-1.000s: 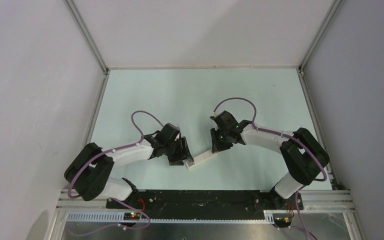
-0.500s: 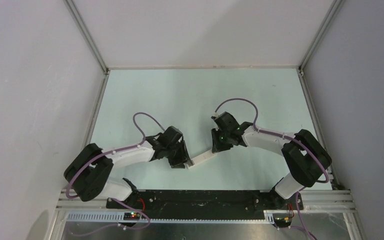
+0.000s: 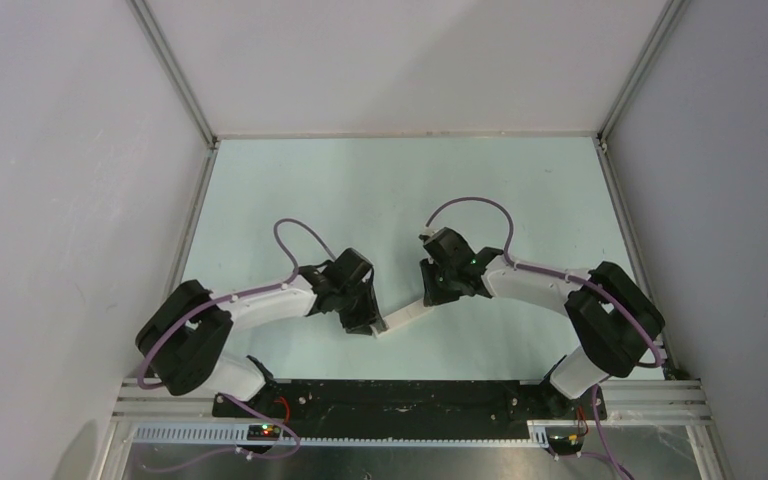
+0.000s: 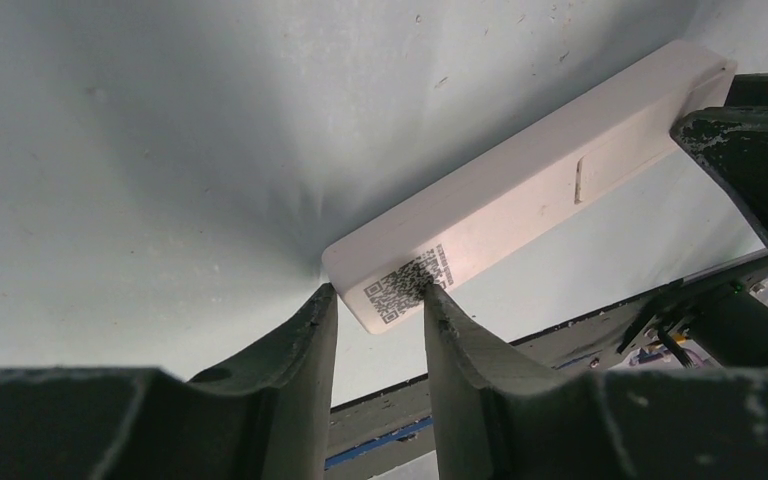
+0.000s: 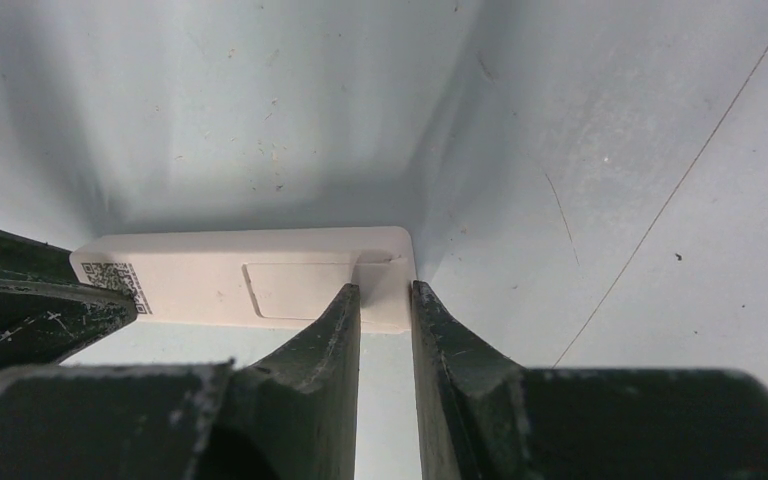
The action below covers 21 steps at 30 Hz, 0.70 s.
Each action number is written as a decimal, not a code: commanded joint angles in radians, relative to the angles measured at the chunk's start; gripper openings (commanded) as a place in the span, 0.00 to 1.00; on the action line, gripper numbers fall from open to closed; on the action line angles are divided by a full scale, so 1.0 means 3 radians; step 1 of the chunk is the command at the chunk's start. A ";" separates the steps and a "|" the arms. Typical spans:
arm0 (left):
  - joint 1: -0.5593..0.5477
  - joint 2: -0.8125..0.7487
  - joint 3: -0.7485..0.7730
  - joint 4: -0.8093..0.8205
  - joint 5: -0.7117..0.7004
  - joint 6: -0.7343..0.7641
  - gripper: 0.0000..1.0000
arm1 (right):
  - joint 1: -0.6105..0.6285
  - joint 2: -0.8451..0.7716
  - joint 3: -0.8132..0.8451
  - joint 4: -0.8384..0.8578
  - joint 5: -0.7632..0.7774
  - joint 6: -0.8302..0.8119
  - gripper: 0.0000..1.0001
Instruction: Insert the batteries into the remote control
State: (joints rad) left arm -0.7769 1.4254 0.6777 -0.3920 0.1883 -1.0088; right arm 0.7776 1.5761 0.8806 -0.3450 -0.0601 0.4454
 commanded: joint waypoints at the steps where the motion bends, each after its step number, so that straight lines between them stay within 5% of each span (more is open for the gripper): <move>1: -0.0047 0.0049 0.0175 0.0110 -0.0032 0.0057 0.39 | 0.0263 0.0154 -0.0133 0.0141 -0.0213 0.0152 0.25; 21: -0.0053 -0.0012 0.0165 0.0113 -0.0149 0.0061 0.37 | 0.0313 0.0071 -0.0211 0.0361 -0.0473 0.0482 0.29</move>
State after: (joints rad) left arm -0.7815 1.4330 0.6941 -0.4183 0.1791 -1.0012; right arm 0.8085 1.5574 0.8555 -0.3096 -0.0151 0.5049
